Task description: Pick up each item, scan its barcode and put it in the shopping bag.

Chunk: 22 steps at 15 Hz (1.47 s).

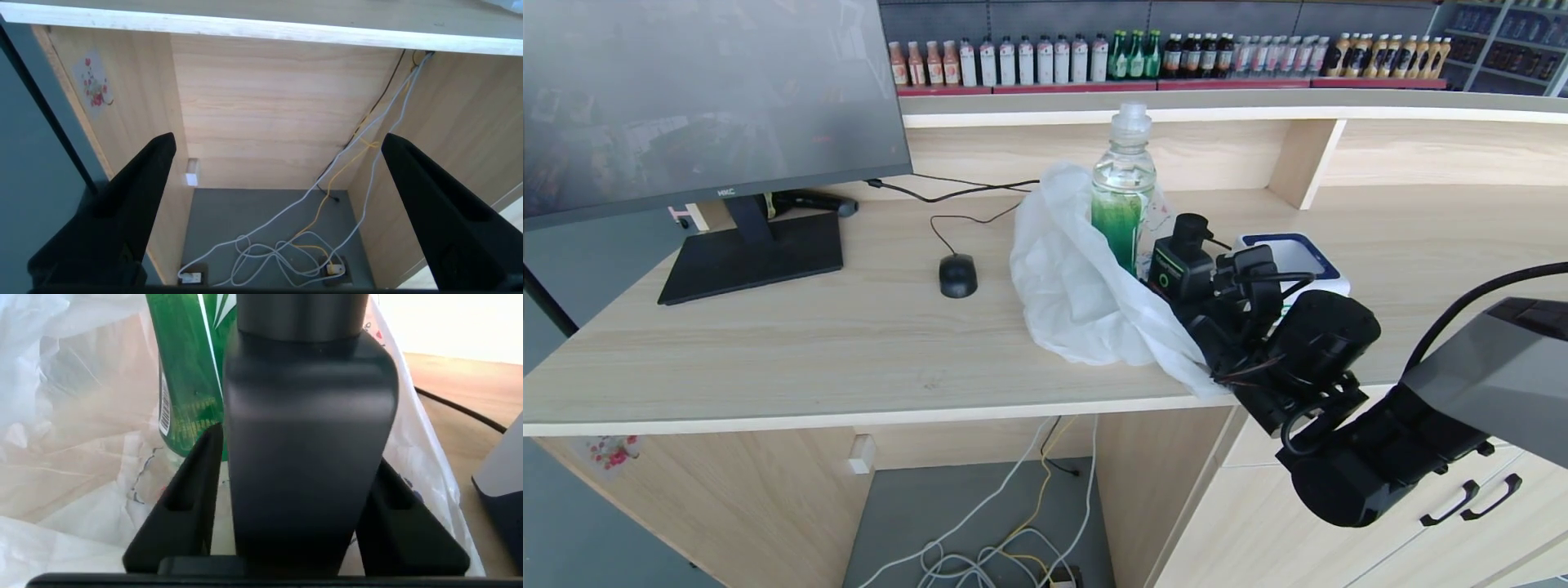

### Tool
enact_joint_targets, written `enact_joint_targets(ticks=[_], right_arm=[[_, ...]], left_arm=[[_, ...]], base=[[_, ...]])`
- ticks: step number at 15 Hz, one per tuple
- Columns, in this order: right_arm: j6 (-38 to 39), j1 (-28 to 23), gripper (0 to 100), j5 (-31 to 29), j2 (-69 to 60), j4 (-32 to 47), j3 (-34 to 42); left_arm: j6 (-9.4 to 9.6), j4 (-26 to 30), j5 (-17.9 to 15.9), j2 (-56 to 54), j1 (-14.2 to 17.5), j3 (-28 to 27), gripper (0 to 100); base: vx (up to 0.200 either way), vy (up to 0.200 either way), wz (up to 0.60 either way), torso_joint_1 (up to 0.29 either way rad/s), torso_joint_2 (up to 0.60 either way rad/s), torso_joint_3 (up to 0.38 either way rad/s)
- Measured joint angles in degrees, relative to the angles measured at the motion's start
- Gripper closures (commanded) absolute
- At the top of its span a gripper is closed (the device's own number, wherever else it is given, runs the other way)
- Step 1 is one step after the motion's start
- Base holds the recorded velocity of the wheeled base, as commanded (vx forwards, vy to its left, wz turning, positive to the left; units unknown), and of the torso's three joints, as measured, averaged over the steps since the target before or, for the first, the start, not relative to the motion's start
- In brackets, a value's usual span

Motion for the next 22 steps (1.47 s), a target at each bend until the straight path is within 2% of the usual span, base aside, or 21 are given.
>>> enact_joint_targets(ticks=[12,18,22], right_arm=[[1.0,0.5,0,0.0,-7.7,-0.9,5.7],[0.9,0.6,0,-0.1,-16.9,-1.3,14.9],[0.8,-0.1,0,-0.2,-26.6,-1.3,25.0]], left_arm=[[0.0,0.0,0.0,0.0,0.0,0.0,0],[0.02,0.0,0.0,0.0,0.0,0.0,0],[0.0,0.0,0.0,0.0,0.0,0.0,0]], base=[[0.0,0.0,0.0,0.0,0.0,0.0],[0.0,0.0,0.0,0.0,0.0,0.0],[0.0,0.0,0.0,0.0,0.0,0.0]])
